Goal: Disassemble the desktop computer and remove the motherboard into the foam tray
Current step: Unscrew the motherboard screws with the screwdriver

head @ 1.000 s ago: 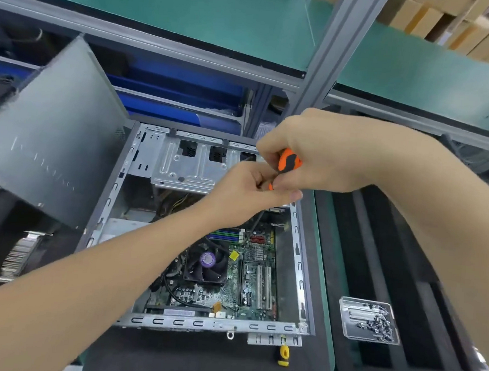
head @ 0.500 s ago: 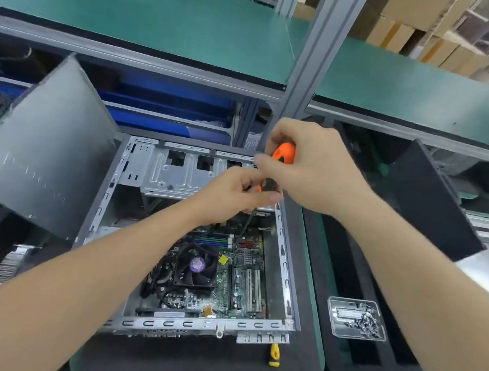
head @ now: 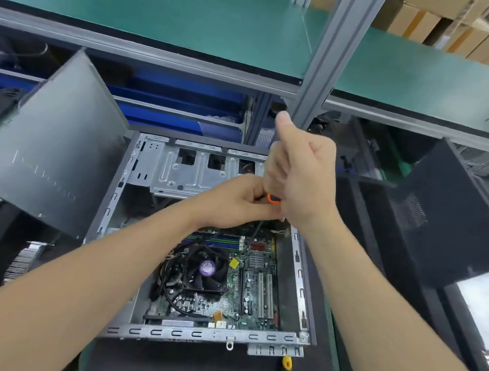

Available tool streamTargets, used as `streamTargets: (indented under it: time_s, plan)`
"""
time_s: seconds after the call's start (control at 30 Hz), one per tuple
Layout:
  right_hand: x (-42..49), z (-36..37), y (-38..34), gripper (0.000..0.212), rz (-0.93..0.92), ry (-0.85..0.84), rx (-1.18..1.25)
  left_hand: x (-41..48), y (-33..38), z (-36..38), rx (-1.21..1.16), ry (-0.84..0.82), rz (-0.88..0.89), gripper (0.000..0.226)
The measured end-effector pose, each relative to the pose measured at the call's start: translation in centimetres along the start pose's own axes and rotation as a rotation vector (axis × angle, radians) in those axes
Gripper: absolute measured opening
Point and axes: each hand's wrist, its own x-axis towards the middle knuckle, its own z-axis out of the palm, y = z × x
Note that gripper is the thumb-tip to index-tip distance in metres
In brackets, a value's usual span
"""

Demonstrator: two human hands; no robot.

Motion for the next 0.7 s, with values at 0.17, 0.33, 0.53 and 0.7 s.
streamTargets:
  time_s: [0.17,0.33,0.53,0.7]
  plan:
    - [1.9,-2.4,0.0,0.057,0.199,-0.607,0.149,-0.7,-1.4,-0.1,-0.066,-0.085,0.069,0.023]
    - [1.7,-1.3,0.1,0.047,0.187,-0.562,0.081,-1.6,-1.9,0.2,-0.082,-0.044,0.039,0.031]
    - [-2.1,1.6,1.0,0.051,-0.014,0.388,-0.136,-1.1,-2.2,1.7,0.016,0.053,-0.045,0.025]
    - [-2.5,2.3,1.0,0.065,-0.125,0.492,-0.124,-1.6,-2.2,2.1,0.000,-0.022,-0.035,0.038]
